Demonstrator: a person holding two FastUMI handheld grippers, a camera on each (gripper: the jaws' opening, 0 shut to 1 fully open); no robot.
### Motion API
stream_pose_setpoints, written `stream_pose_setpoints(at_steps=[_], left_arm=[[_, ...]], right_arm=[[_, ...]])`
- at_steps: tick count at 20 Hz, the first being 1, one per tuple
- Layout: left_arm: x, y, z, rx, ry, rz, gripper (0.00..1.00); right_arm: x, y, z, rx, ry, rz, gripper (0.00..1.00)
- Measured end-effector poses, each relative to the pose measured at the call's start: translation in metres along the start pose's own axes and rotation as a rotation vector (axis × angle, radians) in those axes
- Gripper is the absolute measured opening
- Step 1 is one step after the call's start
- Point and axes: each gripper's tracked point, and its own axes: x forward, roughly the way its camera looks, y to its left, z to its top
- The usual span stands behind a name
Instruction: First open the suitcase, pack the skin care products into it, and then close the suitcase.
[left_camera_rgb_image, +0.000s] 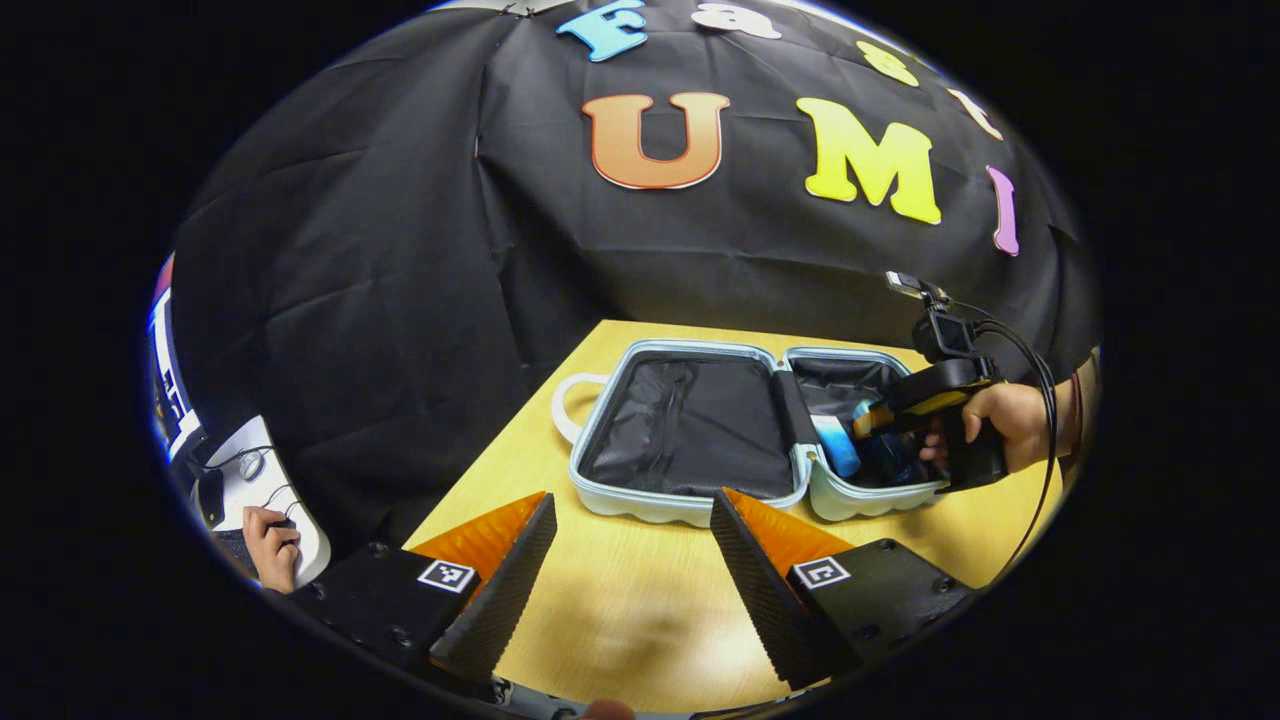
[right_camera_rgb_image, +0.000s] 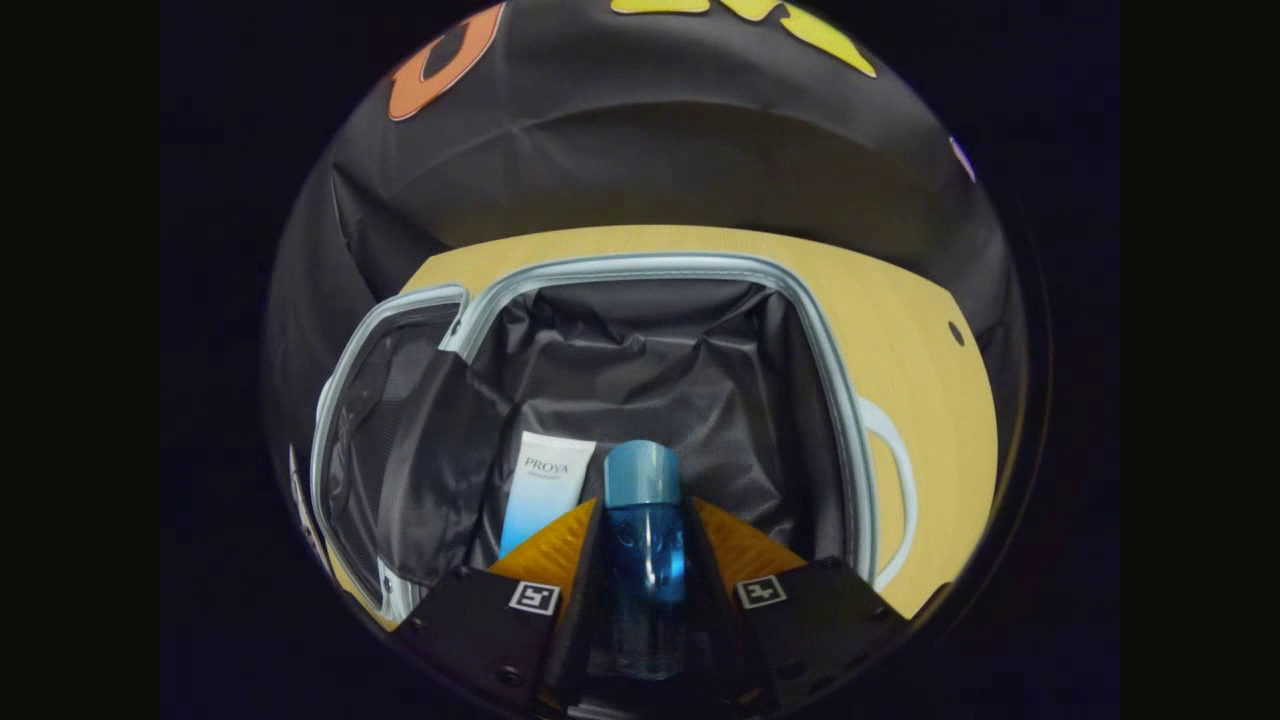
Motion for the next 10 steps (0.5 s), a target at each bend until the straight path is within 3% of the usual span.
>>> stream_pose_setpoints(at_steps=[5, 10], left_arm=[[0.028, 0.023, 0.002, -0.068, 0.009, -0.008, 0.99], [0.083, 0.052, 0.014, -0.289, 0.031, -0.009, 0.99]], right_arm=[[-0.04, 0.013, 0.02, -0.003, -0.067, 0.064, 0.62], [-0.134, 0.001, 0.064, -0.009, -0.242, 0.096, 0.75]])
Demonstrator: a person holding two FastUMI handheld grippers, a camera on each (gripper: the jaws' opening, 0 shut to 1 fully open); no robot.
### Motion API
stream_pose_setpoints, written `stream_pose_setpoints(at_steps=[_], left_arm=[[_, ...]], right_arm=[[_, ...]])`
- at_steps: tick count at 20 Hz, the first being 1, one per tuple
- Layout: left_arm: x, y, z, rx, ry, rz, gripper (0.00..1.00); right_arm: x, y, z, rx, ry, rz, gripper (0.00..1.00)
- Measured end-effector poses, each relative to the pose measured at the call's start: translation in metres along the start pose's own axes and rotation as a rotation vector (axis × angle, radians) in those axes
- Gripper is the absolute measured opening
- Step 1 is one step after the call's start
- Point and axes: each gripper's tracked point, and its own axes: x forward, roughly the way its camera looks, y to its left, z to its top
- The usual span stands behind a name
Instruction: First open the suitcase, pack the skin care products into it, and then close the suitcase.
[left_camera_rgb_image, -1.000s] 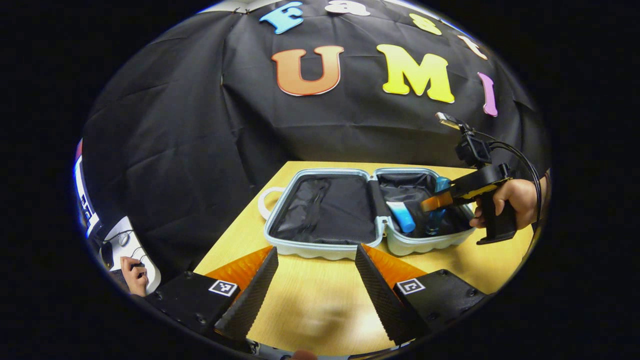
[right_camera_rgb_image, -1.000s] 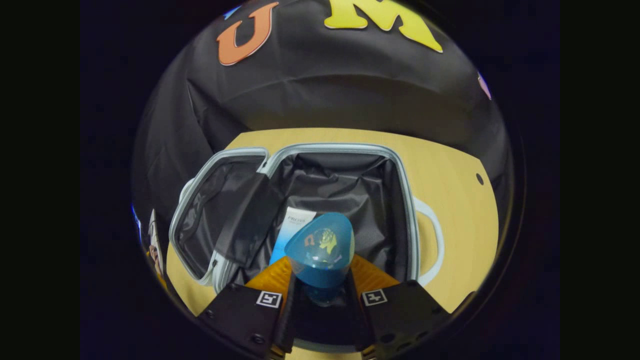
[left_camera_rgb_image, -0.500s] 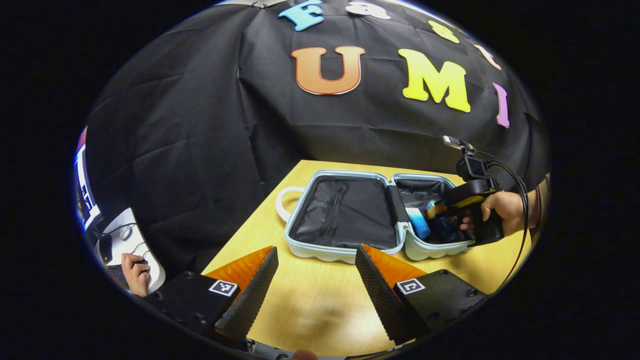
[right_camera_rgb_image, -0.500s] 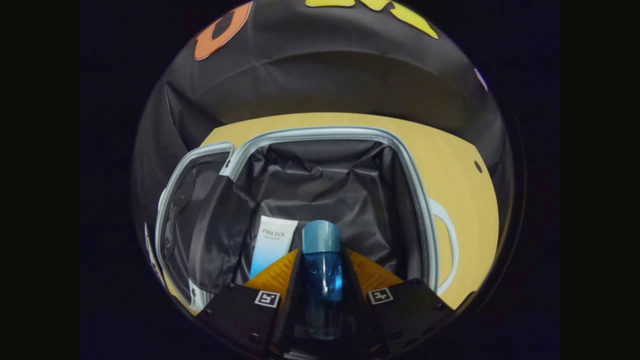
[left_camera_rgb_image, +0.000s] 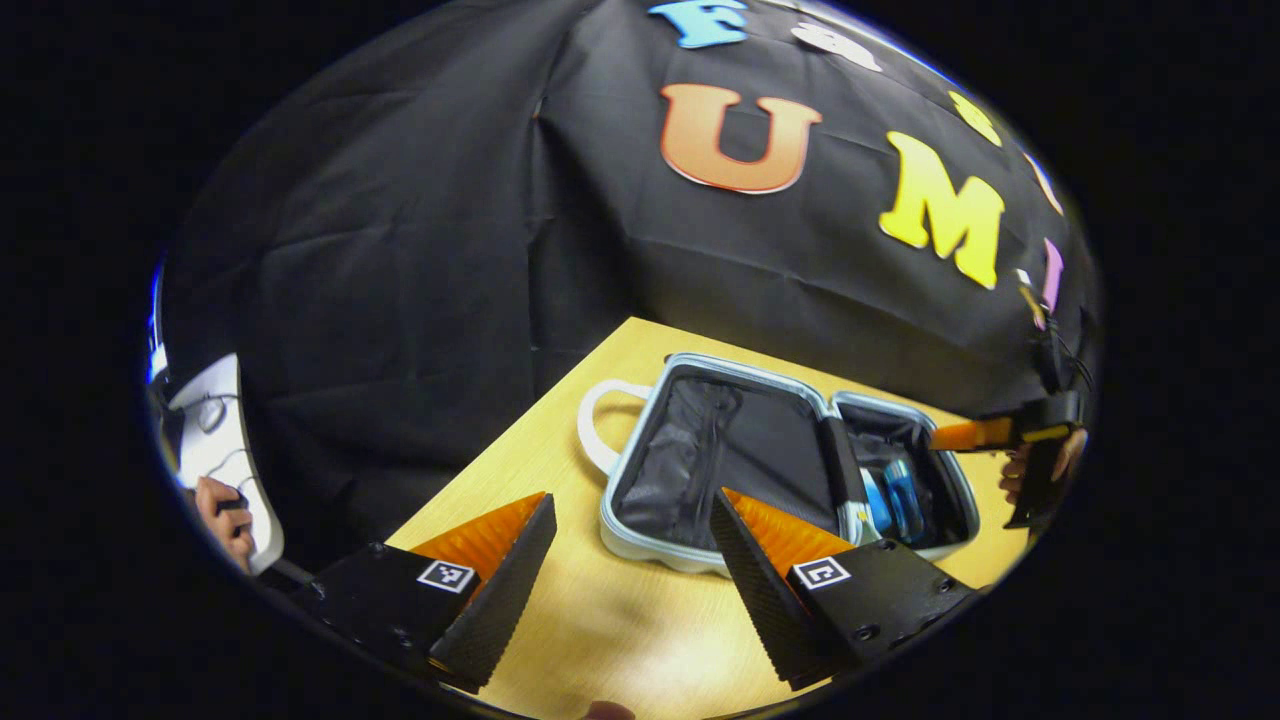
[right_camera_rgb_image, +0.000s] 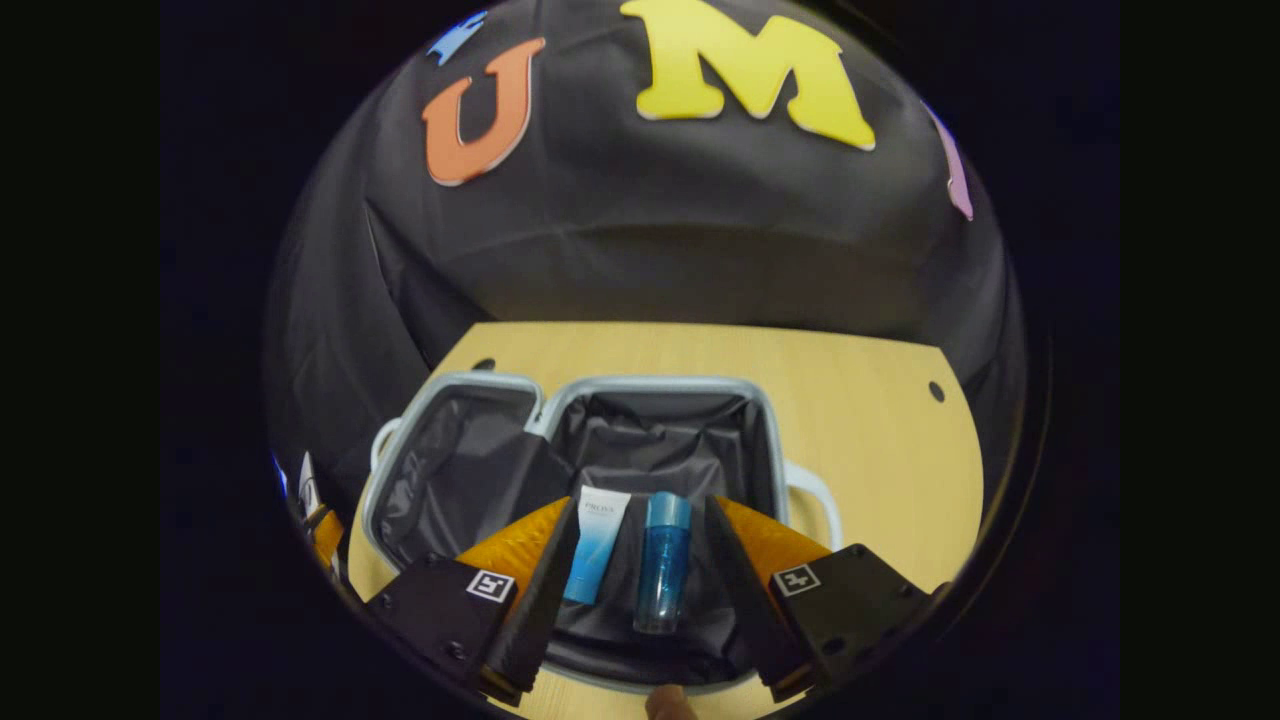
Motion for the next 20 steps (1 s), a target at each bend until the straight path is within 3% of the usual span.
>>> stream_pose_setpoints(at_steps=[4, 6, 11, 12, 13, 14, 15, 16, 17, 18, 19, 20], left_arm=[[0.044, 0.01, 0.015, -0.241, 0.023, -0.068, 0.98], [0.065, 0.029, 0.017, -0.304, 0.022, -0.05, 0.97], [0.103, 0.044, 0.02, -0.451, 0.054, -0.095, 0.95], [0.11, 0.045, 0.018, -0.493, 0.066, -0.11, 0.95], [0.111, 0.044, 0.017, -0.536, 0.075, -0.131, 0.94], [0.113, 0.042, 0.017, -0.572, 0.082, -0.154, 0.92], [0.116, 0.043, 0.02, -0.6, 0.074, -0.177, 0.97], [0.12, 0.04, 0.022, -0.614, 0.066, -0.196, 0.83], [0.124, 0.039, 0.021, -0.622, 0.063, -0.202, 0.88], [0.127, 0.036, 0.02, -0.638, 0.068, -0.212, 0.74], [0.133, 0.034, 0.017, -0.651, 0.088, -0.213, 0.53], [0.134, 0.038, 0.011, -0.644, 0.101, -0.196, 0.6]], right_arm=[[-0.078, -0.027, 0.036, 0.029, -0.093, 0.007, 0.75], [-0.116, -0.049, 0.035, 0.059, -0.092, -0.002, 0.75], [-0.203, -0.126, -0.001, 0.203, -0.077, -0.109, 0.76], [-0.216, -0.139, -0.011, 0.23, -0.067, -0.135, 0.72], [-0.229, -0.152, -0.016, 0.255, -0.065, -0.167, 0.77], [-0.242, -0.162, -0.017, 0.277, -0.076, -0.185, 0.72], [-0.253, -0.171, -0.017, 0.285, -0.089, -0.215, 0.78], [-0.265, -0.179, -0.016, 0.282, -0.106, -0.241, 0.78], [-0.275, -0.183, -0.014, 0.278, -0.123, -0.255, 0.78], [-0.283, -0.184, -0.011, 0.265, -0.132, -0.263, 0.78], [-0.29, -0.187, -0.008, 0.253, -0.138, -0.272, 0.78], [-0.299, -0.19, -0.002, 0.244, -0.151, -0.282, 0.78]])
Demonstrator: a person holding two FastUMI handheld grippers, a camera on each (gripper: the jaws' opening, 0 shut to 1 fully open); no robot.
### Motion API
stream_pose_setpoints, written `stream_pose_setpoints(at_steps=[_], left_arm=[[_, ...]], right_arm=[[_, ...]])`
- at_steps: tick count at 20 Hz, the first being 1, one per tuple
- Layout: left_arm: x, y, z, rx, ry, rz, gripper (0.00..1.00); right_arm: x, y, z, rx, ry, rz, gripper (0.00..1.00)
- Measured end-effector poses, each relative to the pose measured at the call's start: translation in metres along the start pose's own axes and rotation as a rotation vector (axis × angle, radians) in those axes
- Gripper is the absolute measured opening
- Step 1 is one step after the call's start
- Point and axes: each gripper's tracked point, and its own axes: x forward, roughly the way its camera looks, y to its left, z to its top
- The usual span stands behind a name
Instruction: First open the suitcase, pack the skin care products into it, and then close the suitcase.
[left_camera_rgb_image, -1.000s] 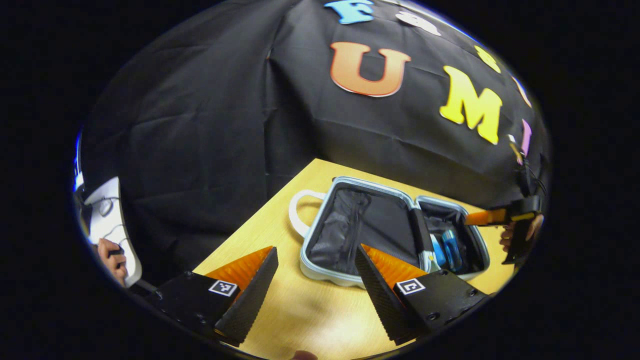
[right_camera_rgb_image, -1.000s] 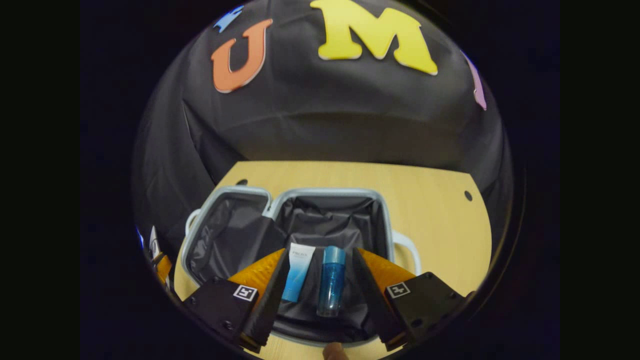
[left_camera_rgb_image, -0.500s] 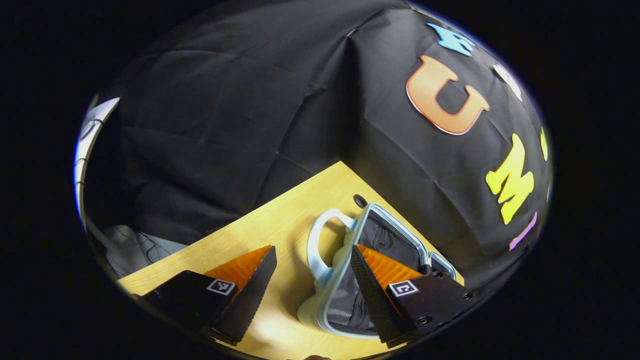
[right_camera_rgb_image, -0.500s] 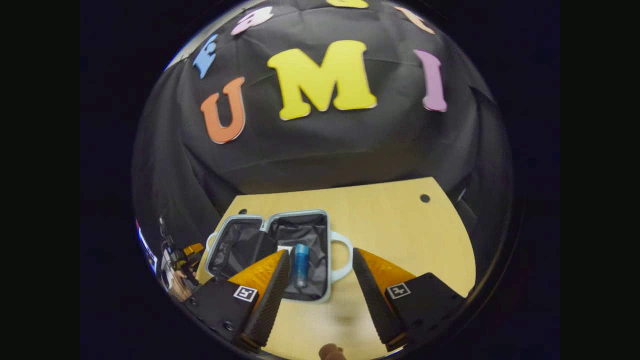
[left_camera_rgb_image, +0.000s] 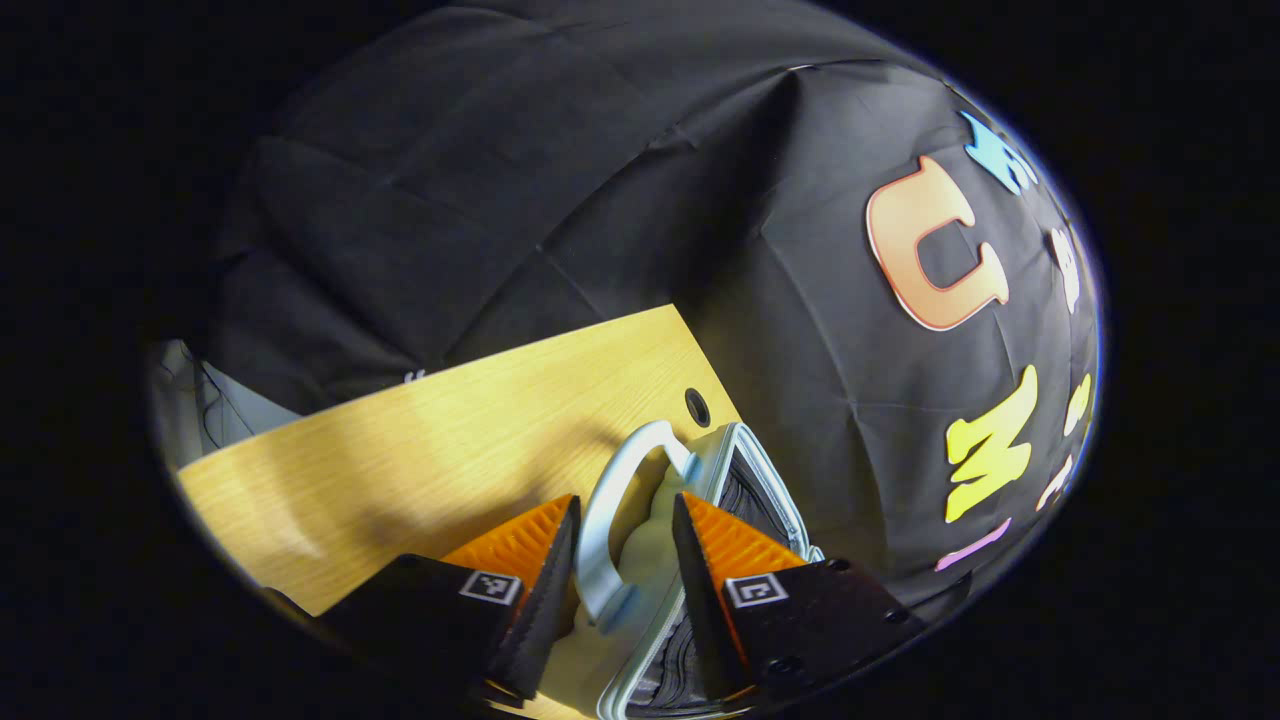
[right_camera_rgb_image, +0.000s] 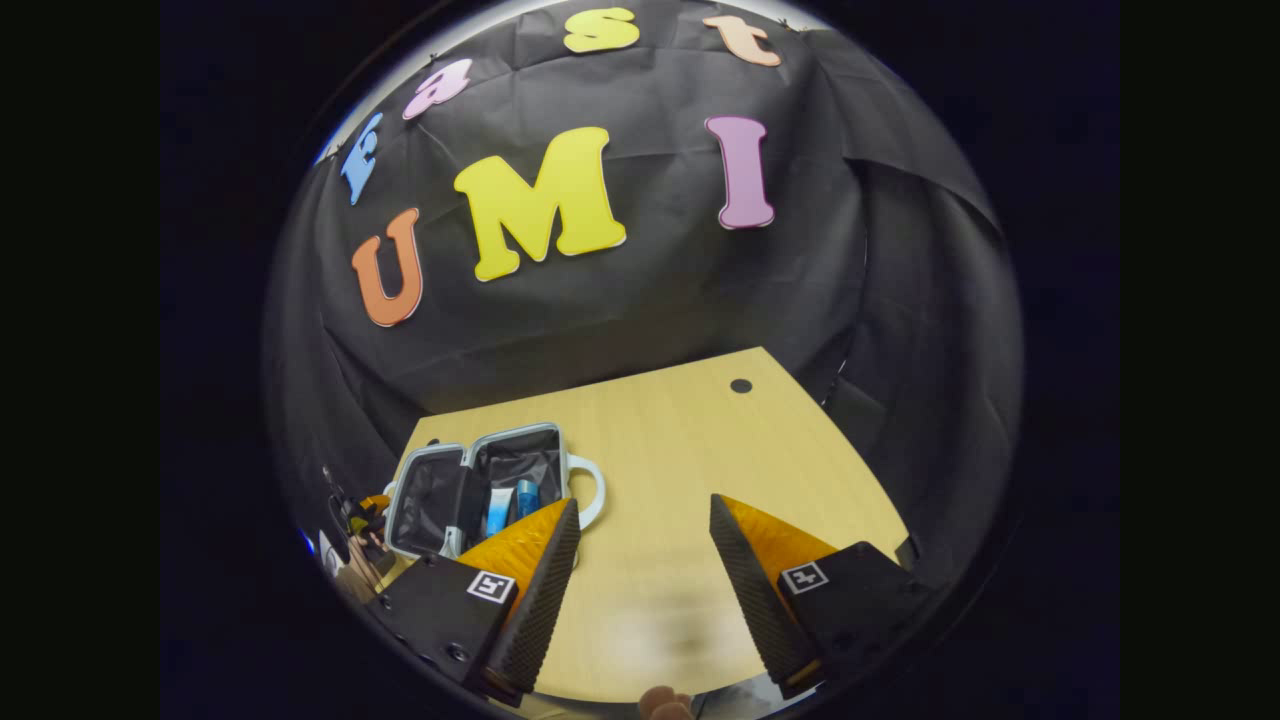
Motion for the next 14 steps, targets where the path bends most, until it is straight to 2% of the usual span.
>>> stream_pose_setpoints(at_steps=[2, 4, 5, 6, 7, 8, 9, 11, 14], left_arm=[[0.002, 0.01, 0.002, -0.017, 0.0, 0.017, 0.22], [0.002, 0.007, 0.002, -0.055, 0.006, -0.006, 0.19], [0.0, 0.006, 0.001, -0.053, 0.015, -0.018, 0.16], [0.0, 0.006, -0.001, -0.036, 0.025, -0.03, 0.15], [-0.002, 0.004, -0.002, -0.016, 0.034, -0.043, 0.11], [-0.005, 0.0, 0.001, -0.007, 0.039, -0.057, 0.17], [-0.008, -0.005, 0.004, 0.004, 0.04, -0.067, 0.07], [-0.016, -0.017, 0.012, 0.049, 0.025, -0.09, 0.03], [-0.035, -0.05, 0.028, 0.1, -0.028, -0.144, 0.03]], right_arm=[[-0.016, -0.007, 0.022, 0.006, -0.058, -0.013, 0.78], [-0.032, -0.009, 0.043, 0.014, -0.124, -0.011, 0.78], [-0.036, -0.011, 0.048, 0.0, -0.146, -0.008, 0.73], [-0.043, -0.012, 0.054, -0.016, -0.165, -0.001, 0.78], [-0.047, -0.014, 0.062, -0.022, -0.192, 0.007, 0.78], [-0.052, -0.015, 0.069, -0.02, -0.219, 0.019, 0.73], [-0.055, -0.018, 0.073, -0.018, -0.243, 0.025, 0.78], [-0.058, -0.023, 0.076, -0.02, -0.265, 0.031, 0.78], [-0.063, -0.026, 0.093, -0.014, -0.311, 0.047, 0.78]])
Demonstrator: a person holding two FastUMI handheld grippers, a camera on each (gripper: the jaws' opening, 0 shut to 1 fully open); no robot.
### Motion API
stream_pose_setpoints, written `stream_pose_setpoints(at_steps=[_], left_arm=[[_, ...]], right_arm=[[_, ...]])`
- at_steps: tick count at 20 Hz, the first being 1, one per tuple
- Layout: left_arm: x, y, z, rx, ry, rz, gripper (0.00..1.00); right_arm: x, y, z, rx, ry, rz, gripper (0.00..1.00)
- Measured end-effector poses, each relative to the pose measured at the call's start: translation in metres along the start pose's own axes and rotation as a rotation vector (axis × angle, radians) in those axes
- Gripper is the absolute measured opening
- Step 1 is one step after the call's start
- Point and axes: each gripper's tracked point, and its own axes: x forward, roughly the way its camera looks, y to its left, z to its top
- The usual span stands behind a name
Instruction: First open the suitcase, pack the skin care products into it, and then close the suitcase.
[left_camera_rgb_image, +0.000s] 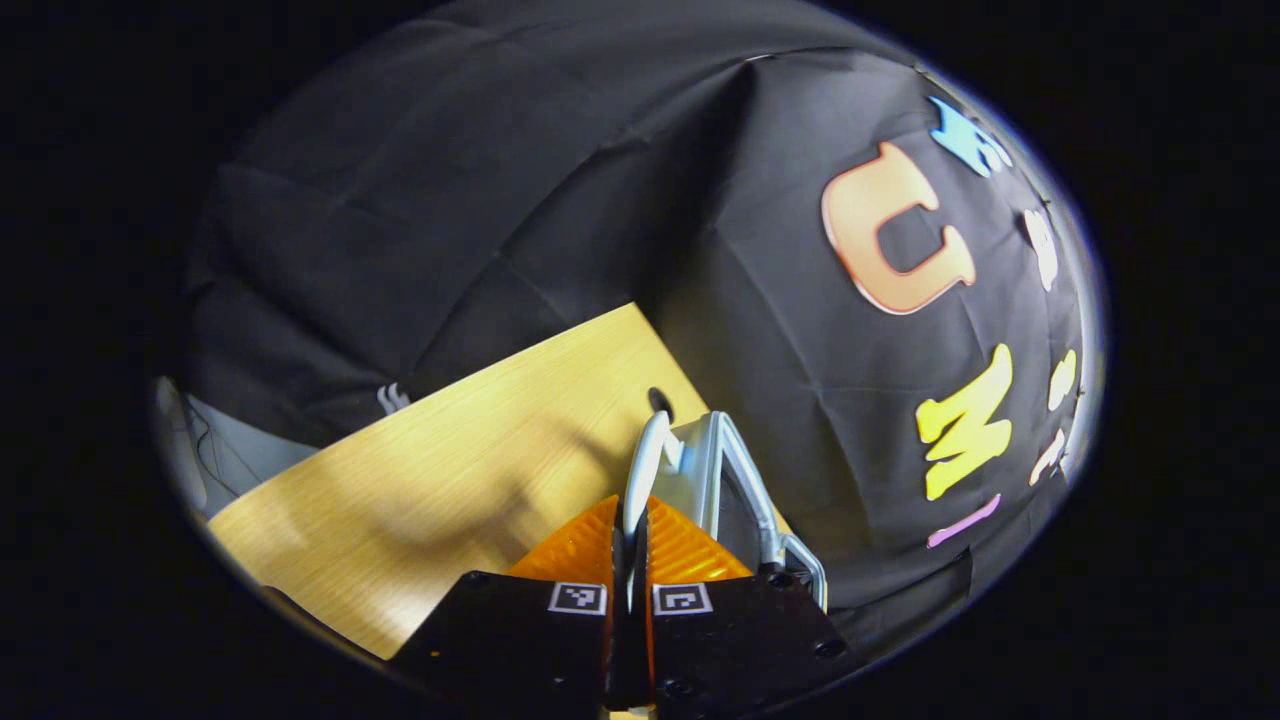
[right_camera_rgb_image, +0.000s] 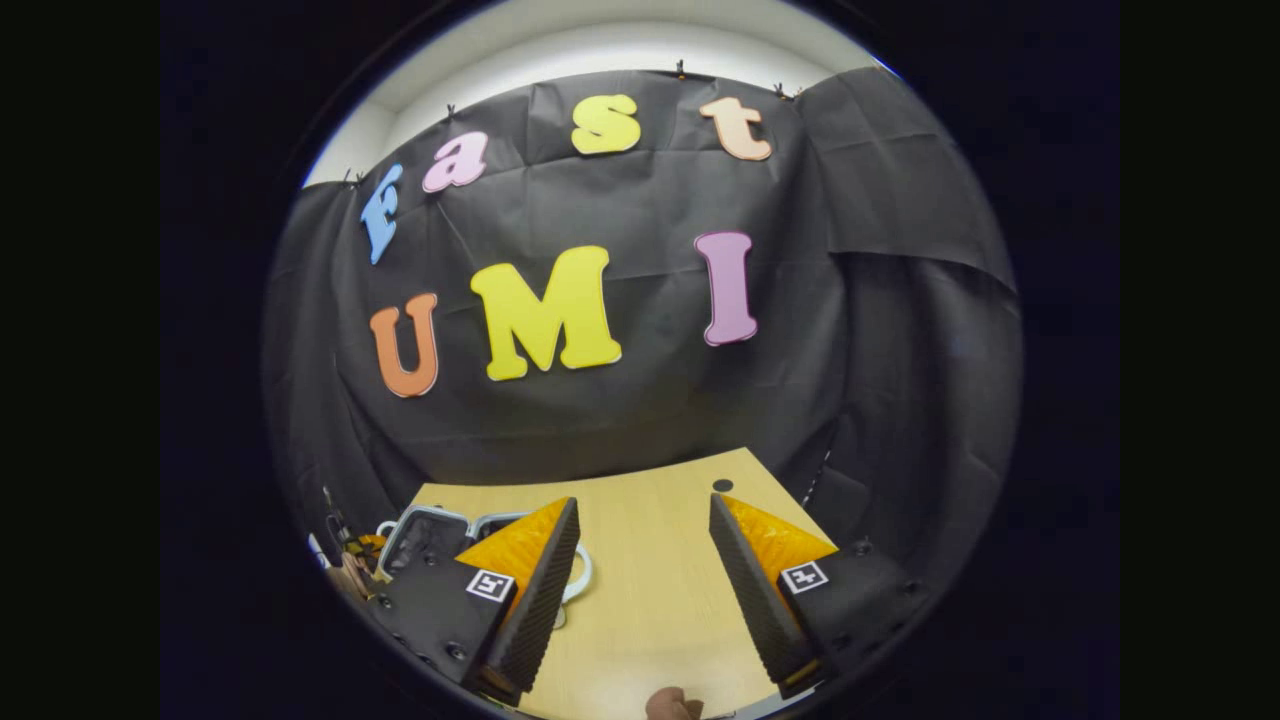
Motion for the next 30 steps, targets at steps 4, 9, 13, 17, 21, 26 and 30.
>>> stream_pose_setpoints(at_steps=[4, 9, 13, 17, 21, 26, 30], left_arm=[[-0.021, -0.062, 0.018, 0.144, -0.055, -0.047, 0.03], [-0.034, -0.164, 0.013, 0.359, -0.071, -0.083, 0.03], [-0.038, -0.238, -0.019, 0.53, -0.079, -0.099, 0.03], [-0.042, -0.298, -0.079, 0.654, -0.077, -0.146, 0.03], [-0.035, -0.333, -0.142, 0.73, -0.052, -0.153, 0.03], [-0.012, -0.353, -0.227, 0.738, 0.042, -0.197, 0.03], [0.018, -0.35, -0.278, 0.791, 0.1, -0.187, 0.03]], right_arm=[[0.002, -0.004, 0.013, 0.01, -0.037, 0.026, 0.78], [0.012, -0.013, 0.016, 0.022, -0.039, 0.065, 0.73], [0.019, -0.034, 0.016, 0.019, -0.035, 0.068, 0.78], [0.028, -0.054, 0.016, 0.008, -0.033, 0.084, 0.78], [0.038, -0.069, 0.013, 0.016, -0.015, 0.105, 0.78], [0.047, -0.084, 0.004, -0.036, 0.008, 0.118, 0.78], [0.055, -0.099, -0.002, -0.029, 0.032, 0.118, 0.73]])
